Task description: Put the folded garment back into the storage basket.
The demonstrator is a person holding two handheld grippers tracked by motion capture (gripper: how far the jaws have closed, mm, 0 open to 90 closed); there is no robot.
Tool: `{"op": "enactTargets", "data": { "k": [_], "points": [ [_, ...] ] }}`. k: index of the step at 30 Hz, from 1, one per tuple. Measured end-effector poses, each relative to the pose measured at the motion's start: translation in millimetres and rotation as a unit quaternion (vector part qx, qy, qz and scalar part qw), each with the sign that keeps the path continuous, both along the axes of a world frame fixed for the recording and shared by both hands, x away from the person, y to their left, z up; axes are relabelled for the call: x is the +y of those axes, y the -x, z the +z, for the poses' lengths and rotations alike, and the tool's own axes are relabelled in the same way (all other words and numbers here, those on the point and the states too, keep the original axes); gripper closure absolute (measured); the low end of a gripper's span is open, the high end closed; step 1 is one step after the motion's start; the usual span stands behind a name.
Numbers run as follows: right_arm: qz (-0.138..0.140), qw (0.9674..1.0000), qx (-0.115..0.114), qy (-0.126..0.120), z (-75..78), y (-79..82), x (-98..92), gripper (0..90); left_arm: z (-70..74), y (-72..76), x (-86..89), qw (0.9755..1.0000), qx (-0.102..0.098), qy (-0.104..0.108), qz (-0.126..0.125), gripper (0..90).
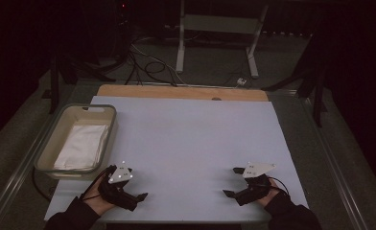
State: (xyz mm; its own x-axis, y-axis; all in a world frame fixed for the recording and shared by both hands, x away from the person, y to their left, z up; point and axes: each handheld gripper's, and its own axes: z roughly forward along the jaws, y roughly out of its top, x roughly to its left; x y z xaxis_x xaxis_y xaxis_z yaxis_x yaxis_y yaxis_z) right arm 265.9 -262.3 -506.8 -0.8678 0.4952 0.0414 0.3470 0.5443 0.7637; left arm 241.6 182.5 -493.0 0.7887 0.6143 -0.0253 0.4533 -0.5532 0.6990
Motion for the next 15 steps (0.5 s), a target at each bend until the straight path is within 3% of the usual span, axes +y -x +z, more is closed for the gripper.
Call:
{"op": "enactTargets", "data": {
  "k": [10, 15],
  "points": [
    [-0.031, 0.9994, -0.003, -0.012, -0.9, 8.1, -17.9, 9.8, 2.5, 0.6, 4.5, 1.0000, -0.004, 0.003, 0.004, 0.0],
    [-0.041, 0.9992, -0.005, -0.001, -3.6, 8.3, -17.6, 9.8, 1.1, 1.4, 5.3, 1.0000, -0.007, 0.000, 0.004, 0.0]
  ]
}}
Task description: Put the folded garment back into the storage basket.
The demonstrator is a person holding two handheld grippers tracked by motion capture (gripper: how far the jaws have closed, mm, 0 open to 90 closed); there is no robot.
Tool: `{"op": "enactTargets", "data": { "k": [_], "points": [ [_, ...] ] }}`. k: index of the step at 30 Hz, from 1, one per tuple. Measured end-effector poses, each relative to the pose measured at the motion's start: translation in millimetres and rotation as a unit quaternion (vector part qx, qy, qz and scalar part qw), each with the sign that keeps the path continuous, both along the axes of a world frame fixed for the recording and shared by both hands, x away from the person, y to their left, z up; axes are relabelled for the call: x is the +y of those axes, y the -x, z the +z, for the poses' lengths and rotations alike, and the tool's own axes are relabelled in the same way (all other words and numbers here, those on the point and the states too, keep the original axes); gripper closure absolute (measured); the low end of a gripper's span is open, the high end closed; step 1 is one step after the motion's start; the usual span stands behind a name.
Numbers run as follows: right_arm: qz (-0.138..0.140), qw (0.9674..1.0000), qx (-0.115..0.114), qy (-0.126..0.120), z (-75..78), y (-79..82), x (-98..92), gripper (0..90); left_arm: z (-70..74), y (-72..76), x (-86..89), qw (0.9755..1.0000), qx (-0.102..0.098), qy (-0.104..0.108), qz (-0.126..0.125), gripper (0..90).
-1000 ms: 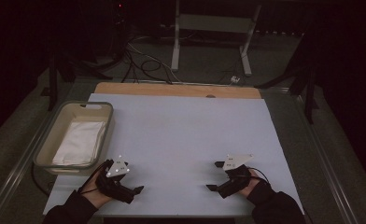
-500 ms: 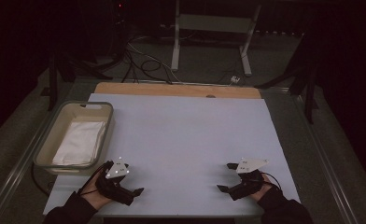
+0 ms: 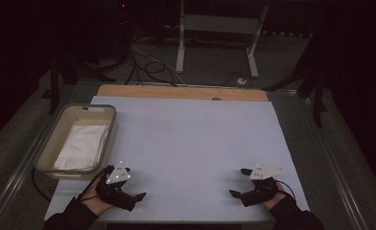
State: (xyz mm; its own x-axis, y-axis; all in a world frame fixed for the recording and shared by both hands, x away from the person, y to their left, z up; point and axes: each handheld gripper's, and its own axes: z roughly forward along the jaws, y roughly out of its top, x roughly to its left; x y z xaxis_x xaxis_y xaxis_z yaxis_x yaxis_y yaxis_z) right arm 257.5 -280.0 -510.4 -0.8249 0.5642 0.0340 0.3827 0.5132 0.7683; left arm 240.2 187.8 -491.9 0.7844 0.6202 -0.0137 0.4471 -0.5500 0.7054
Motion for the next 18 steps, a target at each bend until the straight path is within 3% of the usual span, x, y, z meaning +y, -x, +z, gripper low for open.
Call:
{"op": "enactTargets", "data": {
  "k": [9, 18],
  "points": [
    [-0.009, 0.9996, -0.028, 0.000, 1.6, -1.8, 5.5, 9.7, 0.6, 1.0, 1.2, 1.0000, -0.006, 0.005, 0.003, 0.0],
    [-0.019, 0.9993, -0.027, -0.019, 5.1, 0.8, -0.2, 9.8, 2.2, 1.6, -1.0, 0.9999, -0.010, 0.001, -0.004, 0.0]
  ]
}}
